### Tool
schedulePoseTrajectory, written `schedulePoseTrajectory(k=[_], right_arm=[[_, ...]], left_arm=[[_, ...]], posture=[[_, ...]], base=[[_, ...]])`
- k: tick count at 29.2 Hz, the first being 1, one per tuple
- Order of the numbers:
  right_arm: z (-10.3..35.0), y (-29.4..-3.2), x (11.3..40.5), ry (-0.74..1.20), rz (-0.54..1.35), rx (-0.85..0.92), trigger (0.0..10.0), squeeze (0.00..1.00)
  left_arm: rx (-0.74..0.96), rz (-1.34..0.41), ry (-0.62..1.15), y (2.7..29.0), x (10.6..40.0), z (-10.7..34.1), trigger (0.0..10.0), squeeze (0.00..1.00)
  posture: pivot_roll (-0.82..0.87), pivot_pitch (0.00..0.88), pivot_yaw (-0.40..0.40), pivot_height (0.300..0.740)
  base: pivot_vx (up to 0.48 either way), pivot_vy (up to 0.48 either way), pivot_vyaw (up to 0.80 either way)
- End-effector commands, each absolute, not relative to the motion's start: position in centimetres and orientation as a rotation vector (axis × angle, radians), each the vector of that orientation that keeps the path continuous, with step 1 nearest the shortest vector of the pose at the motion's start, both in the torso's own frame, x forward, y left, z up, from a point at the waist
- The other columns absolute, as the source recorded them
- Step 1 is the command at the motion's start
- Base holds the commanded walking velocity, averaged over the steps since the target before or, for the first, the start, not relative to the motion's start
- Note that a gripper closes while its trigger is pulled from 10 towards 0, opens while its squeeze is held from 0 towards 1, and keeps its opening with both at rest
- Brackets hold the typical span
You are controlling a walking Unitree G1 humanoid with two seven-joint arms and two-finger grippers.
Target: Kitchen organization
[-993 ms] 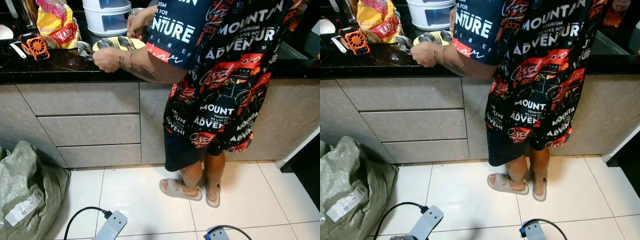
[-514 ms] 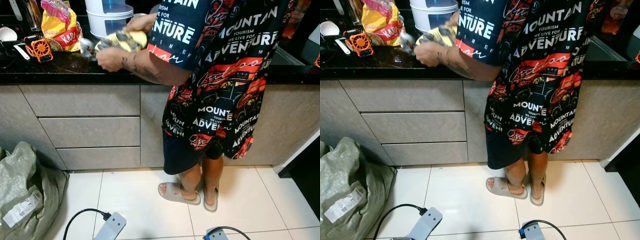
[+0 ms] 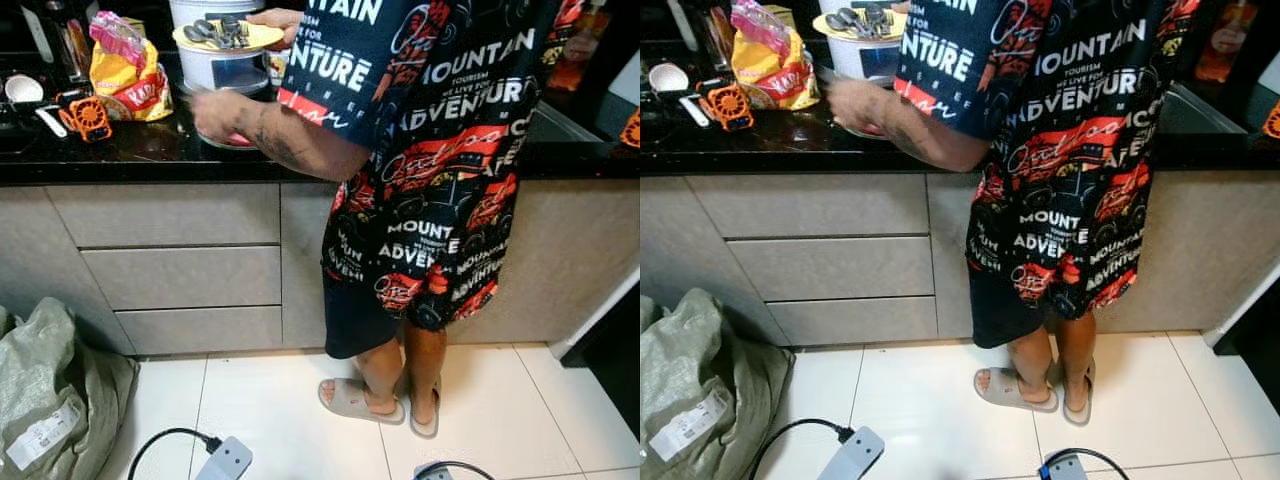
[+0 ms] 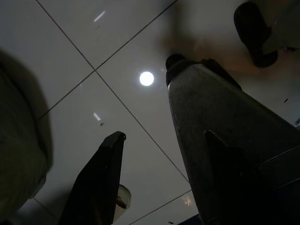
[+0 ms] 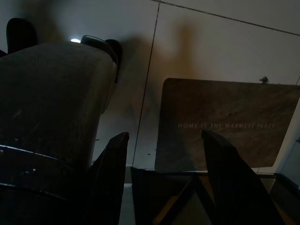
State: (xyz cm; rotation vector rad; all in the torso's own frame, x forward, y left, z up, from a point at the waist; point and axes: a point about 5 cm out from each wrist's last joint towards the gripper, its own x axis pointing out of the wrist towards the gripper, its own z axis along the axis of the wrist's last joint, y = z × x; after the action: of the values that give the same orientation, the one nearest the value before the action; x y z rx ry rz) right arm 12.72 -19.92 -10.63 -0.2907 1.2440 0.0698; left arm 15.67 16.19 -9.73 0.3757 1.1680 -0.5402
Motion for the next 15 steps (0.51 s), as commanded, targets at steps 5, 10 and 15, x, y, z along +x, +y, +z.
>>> schedulePoseTrajectory(k=[5,10,15], right_arm=[[-10.75,-19.38,12.57,1.248,0.075,-0.277,10.0,0.0],[-10.76,-19.19,12.63,1.247,0.072,-0.274,10.0,0.0],[-10.8,-18.97,12.59,1.25,0.074,-0.273,10.0,0.0]], left_arm=[[0.386,-0.549,1.199,16.63,14.99,-9.97,10.0,0.0],[0.396,-0.559,1.204,16.83,15.04,-9.92,10.0,0.0],[0.401,-0.561,1.207,17.07,15.0,-9.91,10.0,0.0]], posture=[[0.0,0.0,0.027,0.74],[-0.01,0.0,0.031,0.74],[-0.01,0.0,0.033,0.74]], base=[[0.0,0.0,0.0],[0.0,0.0,0.0],[0.0,0.0,0.0]])
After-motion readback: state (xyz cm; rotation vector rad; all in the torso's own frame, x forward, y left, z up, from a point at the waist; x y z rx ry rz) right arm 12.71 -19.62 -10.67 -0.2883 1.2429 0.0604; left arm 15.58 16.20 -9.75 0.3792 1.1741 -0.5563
